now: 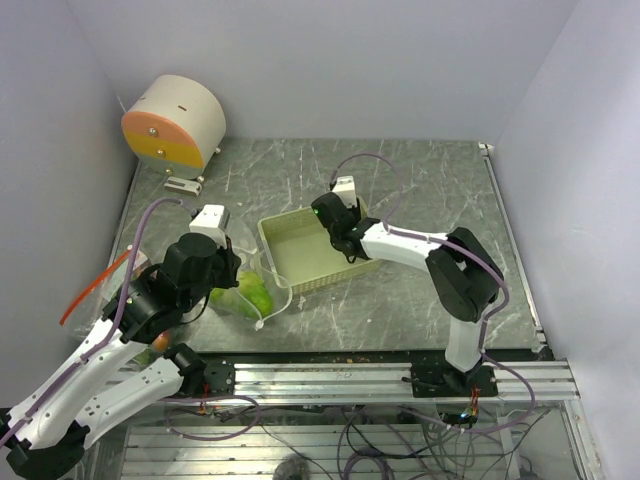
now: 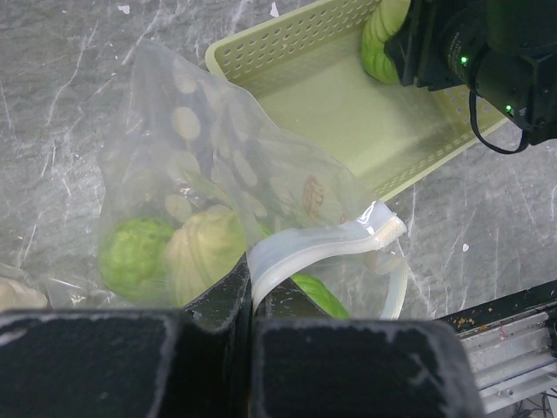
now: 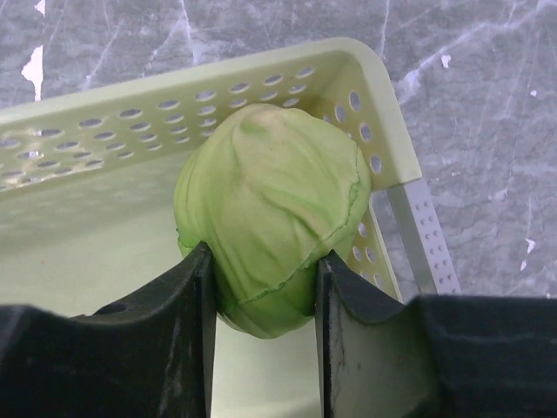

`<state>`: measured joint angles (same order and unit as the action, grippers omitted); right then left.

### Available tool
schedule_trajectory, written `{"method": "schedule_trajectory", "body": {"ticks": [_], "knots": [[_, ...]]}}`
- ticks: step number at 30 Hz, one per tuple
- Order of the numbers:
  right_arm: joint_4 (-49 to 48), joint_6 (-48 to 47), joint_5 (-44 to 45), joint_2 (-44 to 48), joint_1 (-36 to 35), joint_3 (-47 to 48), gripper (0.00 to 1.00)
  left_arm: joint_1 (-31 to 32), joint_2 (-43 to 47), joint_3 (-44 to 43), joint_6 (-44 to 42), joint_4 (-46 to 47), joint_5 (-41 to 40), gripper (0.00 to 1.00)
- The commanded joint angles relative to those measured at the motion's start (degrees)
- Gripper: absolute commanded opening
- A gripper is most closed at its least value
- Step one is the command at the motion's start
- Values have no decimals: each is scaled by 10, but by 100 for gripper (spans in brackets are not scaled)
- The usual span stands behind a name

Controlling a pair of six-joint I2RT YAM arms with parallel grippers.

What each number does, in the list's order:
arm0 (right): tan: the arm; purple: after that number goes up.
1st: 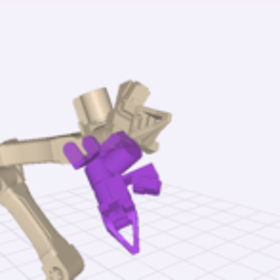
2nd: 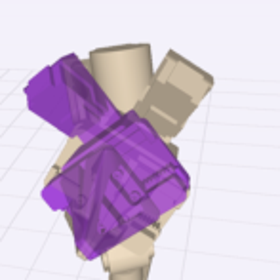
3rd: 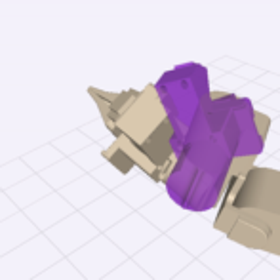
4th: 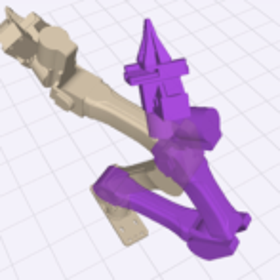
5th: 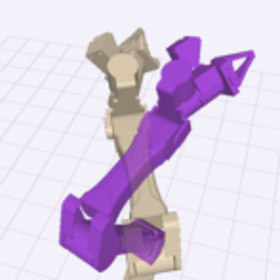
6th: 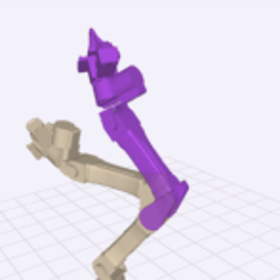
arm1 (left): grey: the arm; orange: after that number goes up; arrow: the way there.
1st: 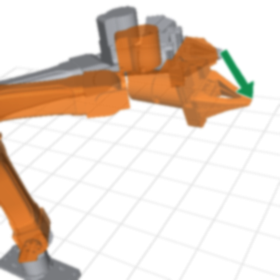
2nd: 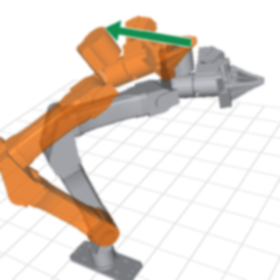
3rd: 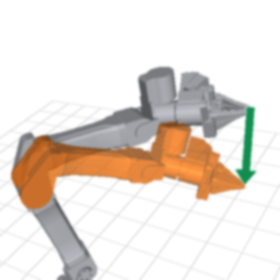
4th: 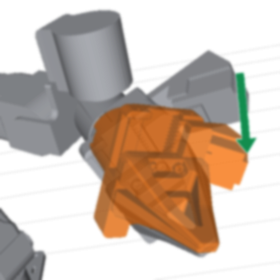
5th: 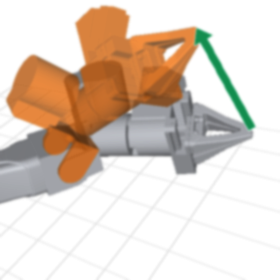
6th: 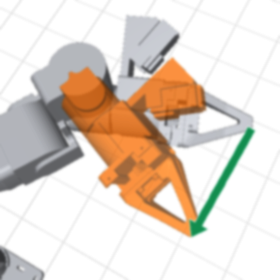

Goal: Place the food in the zip-top bag and seal the zipper
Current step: Pick up the fake vegetable from the bin, then place the fake vegetable in the zipper food storage bag.

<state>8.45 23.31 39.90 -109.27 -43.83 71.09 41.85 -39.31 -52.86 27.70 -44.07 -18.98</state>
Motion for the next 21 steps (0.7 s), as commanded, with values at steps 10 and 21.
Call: {"method": "schedule_trajectory", "body": {"ticks": [10,21], "knots": [[-57,-64,-217,307,-53,-117,26,3,-14,-28,-3,14,-3,7],[-111,-93,-720,521,-60,-219,31,3,-20,-37,-12,17,-15,7]]}}
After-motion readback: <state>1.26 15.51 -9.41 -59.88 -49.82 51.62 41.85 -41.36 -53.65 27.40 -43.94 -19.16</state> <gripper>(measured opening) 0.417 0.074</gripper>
